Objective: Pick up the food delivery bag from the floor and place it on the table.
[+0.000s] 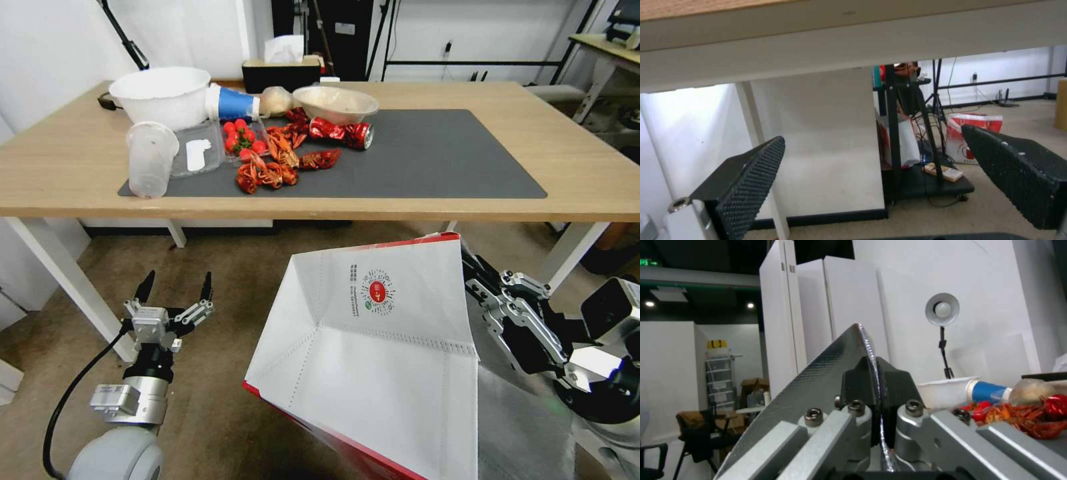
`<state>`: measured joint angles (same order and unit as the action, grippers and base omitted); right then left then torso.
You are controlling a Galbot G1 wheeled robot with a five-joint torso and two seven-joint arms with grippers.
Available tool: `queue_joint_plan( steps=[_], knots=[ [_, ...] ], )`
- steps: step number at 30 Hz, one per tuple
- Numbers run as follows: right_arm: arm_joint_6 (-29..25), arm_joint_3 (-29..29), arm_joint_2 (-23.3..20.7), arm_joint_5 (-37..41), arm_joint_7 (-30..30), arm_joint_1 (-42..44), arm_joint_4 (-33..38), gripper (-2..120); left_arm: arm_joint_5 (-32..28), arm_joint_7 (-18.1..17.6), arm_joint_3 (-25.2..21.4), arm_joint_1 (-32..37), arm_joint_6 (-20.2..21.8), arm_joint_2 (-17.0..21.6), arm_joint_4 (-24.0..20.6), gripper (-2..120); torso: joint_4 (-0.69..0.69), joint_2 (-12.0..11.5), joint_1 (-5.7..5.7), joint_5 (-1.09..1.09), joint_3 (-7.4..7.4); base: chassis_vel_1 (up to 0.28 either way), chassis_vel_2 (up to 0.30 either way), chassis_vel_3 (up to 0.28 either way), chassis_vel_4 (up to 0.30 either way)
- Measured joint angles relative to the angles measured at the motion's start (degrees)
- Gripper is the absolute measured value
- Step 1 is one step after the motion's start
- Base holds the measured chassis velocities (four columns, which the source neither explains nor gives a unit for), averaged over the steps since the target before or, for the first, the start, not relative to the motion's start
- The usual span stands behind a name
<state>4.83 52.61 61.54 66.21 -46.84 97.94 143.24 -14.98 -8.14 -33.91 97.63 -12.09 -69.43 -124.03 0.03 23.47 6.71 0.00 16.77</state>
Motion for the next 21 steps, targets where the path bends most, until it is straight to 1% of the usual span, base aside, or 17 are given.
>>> queue_joint_plan(
  steps=[6, 9, 11, 21],
  knots=[
    [-0.09, 0.34, 0.12, 0.0, -0.44, 0.1, 0.0, 0, -0.15, 0.0, -0.07, -0.08, 0.07, 0.12, -0.2, 99, 0.0, 1.14, 0.41, 0.0, 0.71, 0.0, 0.0, 0.0, 0.0],
    [-0.09, 0.42, 0.37, 0.0, -0.82, 0.23, 0.0, 0, -0.15, 0.0, -0.22, 0.08, 0.14, 0.11, -0.46, 99, 0.0, 2.1, 0.79, 0.0, 1.31, 0.0, 0.0, 0.0, 0.0],
    [-0.09, 0.41, 0.39, 0.0, -0.83, 0.25, 0.0, 0, -0.15, 0.0, -0.24, 0.13, 0.14, 0.11, -0.46, 99, 0.0, 2.27, 0.84, 0.0, 1.44, 0.0, 0.0, 0.0, 0.0],
    [-0.09, 0.45, 0.56, -0.03, -1.14, 0.57, 0.0, 0, -0.05, -0.01, -0.47, 0.95, 0.03, -0.04, -1.23, 99, 0.0, 4.85, 1.73, 0.0, 3.13, 0.0, 0.0, 0.0, 0.0]
  ],
)
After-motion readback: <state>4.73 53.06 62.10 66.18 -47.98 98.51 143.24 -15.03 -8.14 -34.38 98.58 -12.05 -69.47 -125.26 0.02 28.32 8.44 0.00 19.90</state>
